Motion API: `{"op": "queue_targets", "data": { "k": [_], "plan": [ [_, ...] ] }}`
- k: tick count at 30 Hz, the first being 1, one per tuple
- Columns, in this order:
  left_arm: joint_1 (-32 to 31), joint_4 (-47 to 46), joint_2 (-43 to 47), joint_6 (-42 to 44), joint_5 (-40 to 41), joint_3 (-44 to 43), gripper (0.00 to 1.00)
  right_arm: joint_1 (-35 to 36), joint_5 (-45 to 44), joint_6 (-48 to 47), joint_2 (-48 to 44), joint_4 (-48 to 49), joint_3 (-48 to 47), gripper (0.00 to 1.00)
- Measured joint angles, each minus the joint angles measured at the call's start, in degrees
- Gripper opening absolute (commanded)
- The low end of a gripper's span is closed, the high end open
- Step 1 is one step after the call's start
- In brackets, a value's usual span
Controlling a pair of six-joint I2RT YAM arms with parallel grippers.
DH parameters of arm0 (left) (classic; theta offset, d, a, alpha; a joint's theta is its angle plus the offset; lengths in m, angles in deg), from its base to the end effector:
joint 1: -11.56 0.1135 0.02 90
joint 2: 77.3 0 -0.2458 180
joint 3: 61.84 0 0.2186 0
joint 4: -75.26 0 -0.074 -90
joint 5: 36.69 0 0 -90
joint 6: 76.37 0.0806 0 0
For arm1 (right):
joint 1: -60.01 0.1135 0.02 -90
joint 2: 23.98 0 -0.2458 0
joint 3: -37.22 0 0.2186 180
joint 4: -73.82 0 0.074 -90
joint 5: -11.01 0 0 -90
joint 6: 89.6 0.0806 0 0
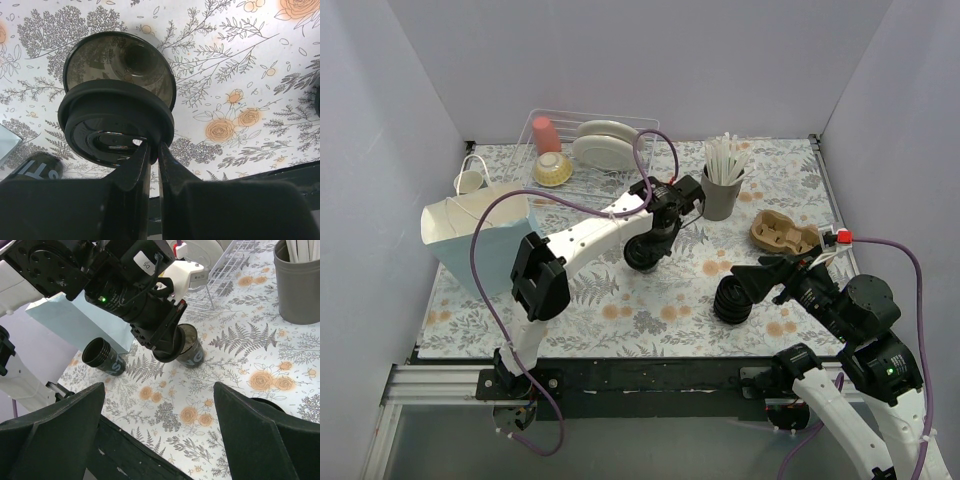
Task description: Pack the takeout coffee
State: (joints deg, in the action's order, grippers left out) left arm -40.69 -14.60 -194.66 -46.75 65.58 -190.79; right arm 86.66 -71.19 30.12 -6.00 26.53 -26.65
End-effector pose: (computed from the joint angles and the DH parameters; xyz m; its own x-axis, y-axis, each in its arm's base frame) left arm 0.2446 -0.2879 0.2260 -0.9458 -0.1660 -0.2792 -0.1525 0.9858 -0.0696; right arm 0.0775 0.0511 0.3426 -0.2994 0.3993 -0.8666 -0.4804 0.7216 0.4985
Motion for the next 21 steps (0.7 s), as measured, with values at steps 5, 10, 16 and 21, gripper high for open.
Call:
{"op": "queue_targets", "data": {
  "k": [5, 10, 16, 21],
  "plan": [
    [0.1, 0.2, 0.0, 0.2, 0.0, -1.3, 0.09, 0.0, -0.1, 0.0, 0.0, -0.3, 0.0, 0.97],
    [0.3, 0.2, 0.0, 0.6, 0.0, -3.0, 0.09, 0.0, -0.2, 0.0, 0.0, -0.3, 0.0, 0.96],
    [0.4, 0.3, -1.2, 1.0, 0.0, -3.3, 0.10, 0.0, -0.2, -0.2, 0.0, -0.3, 0.0, 0.96],
    [0.8, 0.1, -3.4, 1.4, 0.0, -4.0, 0.10, 0.0, -0.2, -0.2, 0.0, -0.3, 0.0, 0.96]
  ]
}}
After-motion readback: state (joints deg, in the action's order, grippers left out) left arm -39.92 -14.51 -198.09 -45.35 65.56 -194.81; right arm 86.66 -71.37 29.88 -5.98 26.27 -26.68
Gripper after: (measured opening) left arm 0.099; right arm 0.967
